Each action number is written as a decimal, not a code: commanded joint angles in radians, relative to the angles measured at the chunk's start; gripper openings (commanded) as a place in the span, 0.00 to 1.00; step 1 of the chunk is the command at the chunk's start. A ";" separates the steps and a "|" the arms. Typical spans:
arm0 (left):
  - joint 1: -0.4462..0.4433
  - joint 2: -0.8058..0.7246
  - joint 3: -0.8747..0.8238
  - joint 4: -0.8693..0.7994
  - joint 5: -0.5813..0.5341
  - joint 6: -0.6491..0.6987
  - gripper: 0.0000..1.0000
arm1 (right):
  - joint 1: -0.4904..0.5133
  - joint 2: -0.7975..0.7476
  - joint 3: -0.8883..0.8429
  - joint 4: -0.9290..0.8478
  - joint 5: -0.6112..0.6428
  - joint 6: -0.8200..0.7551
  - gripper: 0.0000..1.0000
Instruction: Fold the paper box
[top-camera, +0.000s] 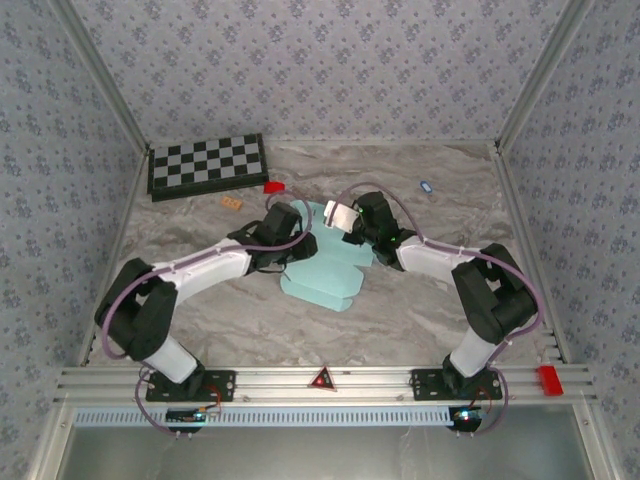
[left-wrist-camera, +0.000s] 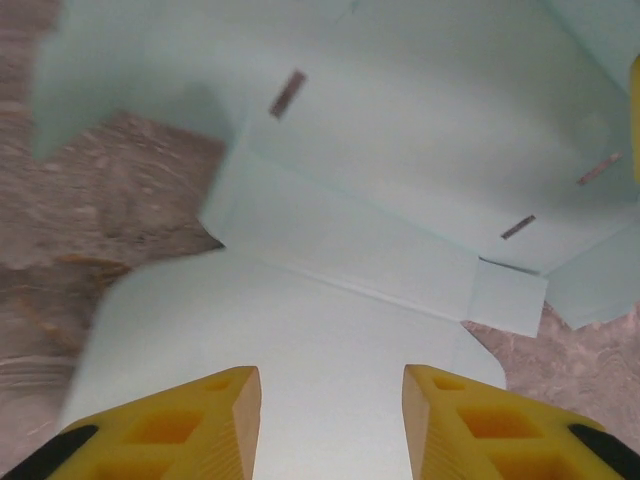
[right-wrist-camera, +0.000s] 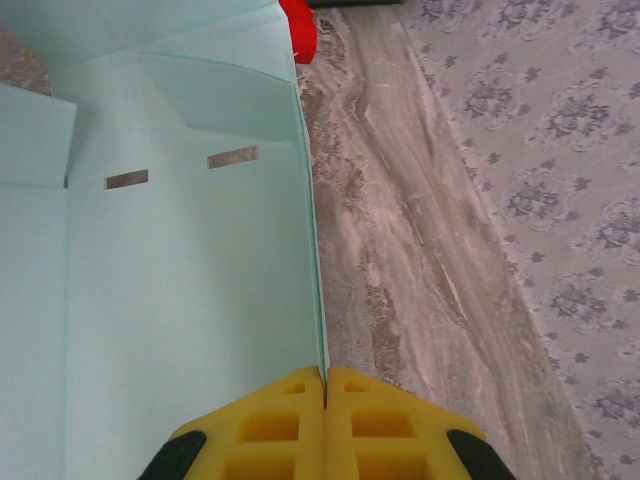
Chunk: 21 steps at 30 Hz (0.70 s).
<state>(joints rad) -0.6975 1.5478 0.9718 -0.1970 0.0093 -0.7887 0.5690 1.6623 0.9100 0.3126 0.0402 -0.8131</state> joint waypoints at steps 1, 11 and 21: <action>0.031 -0.050 0.031 -0.135 -0.101 0.073 0.45 | -0.001 -0.007 0.021 -0.059 -0.033 0.006 0.00; 0.212 -0.095 0.038 -0.180 -0.074 0.158 0.50 | 0.013 -0.025 0.017 -0.058 -0.015 -0.010 0.00; 0.358 -0.006 0.080 -0.151 0.027 0.201 0.50 | 0.048 -0.027 0.012 0.035 0.080 -0.130 0.00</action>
<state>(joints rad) -0.3691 1.5085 1.0008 -0.3450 -0.0170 -0.6228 0.6064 1.6623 0.9150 0.3004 0.0792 -0.8879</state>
